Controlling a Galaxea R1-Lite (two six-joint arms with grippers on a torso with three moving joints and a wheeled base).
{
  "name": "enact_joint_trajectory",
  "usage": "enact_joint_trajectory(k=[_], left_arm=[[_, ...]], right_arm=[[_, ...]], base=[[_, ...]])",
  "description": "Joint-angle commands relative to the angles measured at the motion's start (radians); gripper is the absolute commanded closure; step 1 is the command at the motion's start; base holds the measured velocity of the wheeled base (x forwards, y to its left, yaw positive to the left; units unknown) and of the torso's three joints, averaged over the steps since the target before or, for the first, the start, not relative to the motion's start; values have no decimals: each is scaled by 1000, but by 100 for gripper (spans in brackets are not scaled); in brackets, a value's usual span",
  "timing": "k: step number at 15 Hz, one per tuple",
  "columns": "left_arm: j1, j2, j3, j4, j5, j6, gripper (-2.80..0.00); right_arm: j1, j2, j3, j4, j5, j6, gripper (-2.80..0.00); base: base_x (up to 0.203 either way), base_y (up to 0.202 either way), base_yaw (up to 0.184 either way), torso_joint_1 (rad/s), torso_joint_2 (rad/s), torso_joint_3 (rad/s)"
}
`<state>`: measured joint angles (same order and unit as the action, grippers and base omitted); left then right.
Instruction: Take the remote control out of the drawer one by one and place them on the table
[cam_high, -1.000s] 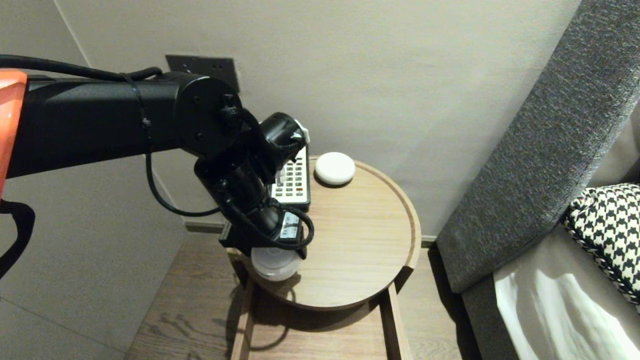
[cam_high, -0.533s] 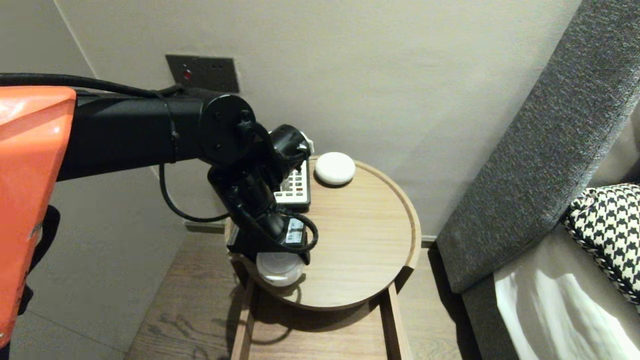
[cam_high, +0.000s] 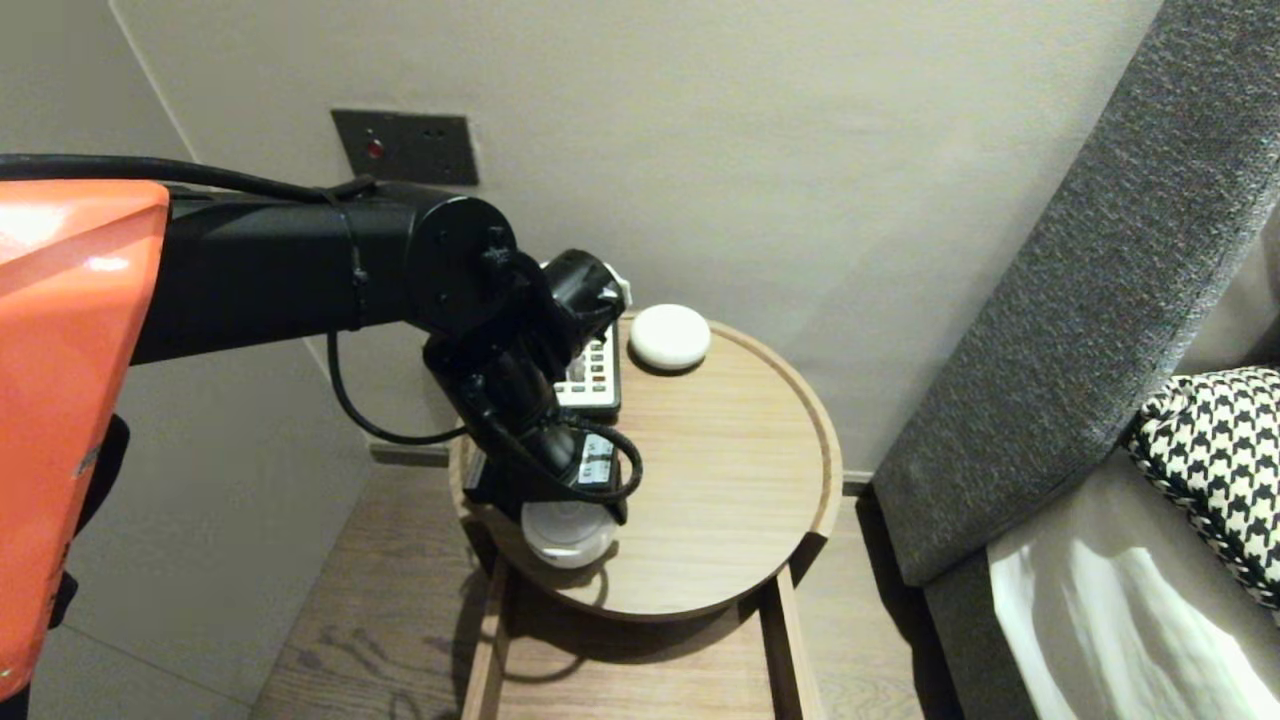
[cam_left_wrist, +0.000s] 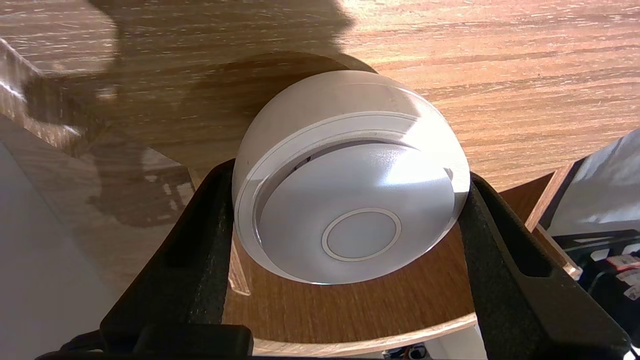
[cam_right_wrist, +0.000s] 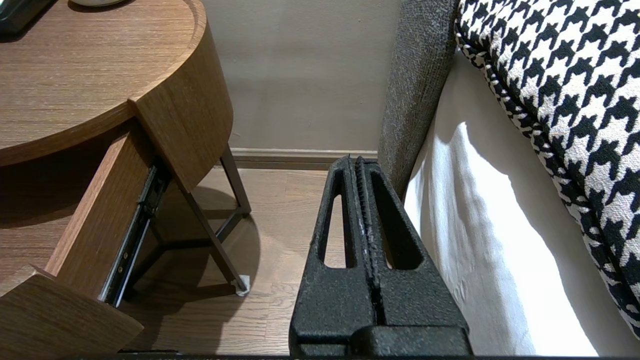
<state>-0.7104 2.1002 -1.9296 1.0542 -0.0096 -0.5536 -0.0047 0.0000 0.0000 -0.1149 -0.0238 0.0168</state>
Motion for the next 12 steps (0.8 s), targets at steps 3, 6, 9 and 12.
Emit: enact_joint_trajectory(k=[3,6,9,12], left_arm=[[0,-6,1,10,3,-3,0],[0,-6,1,6,4,-3,-280],[0,-8,1,4,3,-3,-280],[0,-25,0,-1,7,-2,-280]], right_arm=[[0,2,40,-2,-1,0,0],[0,2,40,0,-1,0,0],[0,0,40,-1,-1,0,0],[0,2,40,-1,-1,0,0]], base=[[0,0,0,0,0,0],[0,0,0,0,0,0],[0,0,0,0,0,0],[0,0,0,0,0,0]])
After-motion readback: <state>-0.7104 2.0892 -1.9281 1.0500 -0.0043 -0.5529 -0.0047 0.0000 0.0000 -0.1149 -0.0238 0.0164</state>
